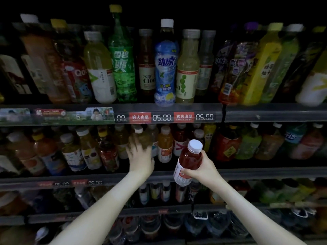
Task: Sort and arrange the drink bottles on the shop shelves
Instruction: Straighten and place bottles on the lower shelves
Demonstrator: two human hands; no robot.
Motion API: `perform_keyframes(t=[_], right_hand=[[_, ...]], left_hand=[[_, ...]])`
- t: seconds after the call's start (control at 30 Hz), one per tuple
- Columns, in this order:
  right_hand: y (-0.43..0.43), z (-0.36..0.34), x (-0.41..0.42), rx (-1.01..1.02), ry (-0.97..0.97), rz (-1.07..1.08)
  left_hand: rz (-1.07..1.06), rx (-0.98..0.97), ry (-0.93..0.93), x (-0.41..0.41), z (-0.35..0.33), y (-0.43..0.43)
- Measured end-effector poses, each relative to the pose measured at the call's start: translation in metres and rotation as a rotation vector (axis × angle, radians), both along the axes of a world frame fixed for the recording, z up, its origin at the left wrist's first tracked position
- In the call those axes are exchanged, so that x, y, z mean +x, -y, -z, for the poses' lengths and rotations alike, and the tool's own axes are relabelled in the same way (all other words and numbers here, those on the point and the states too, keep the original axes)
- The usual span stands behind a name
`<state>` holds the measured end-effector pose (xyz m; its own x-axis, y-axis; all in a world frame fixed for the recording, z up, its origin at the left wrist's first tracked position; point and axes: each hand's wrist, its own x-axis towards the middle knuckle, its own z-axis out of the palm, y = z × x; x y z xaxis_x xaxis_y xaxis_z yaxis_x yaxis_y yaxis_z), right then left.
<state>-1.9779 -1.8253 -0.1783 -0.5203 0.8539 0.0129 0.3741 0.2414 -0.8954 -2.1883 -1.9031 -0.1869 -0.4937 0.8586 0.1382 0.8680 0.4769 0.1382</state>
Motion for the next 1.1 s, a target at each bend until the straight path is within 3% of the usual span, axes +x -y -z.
perform_keyframes(t=[0.17, 0.37, 0.7, 0.87, 1.1], right_hand=[[-0.007, 0.004, 0.017, -0.019, -0.093, 0.153], [-0.018, 0.010, 0.031, -0.052, -0.165, 0.244], [-0.052, 0.026, 0.032, -0.129, -0.106, -0.138], [-0.085, 0.032, 0.022, 0.073, -0.083, 0.112], [-0.108, 0.050, -0.028, 0.084, -0.031, 0.136]], left_hand=[[0.298, 0.028, 0.072, 0.037, 0.003, -0.009], [0.633, 0.021, 0.486, 0.083, 0.006, -0.032], [0.263, 0.325, 0.705, 0.089, 0.016, -0.033], [0.077, 0.522, 0.744, 0.074, 0.020, -0.047], [-0.036, 0.469, 0.699, 0.060, 0.043, -0.070]])
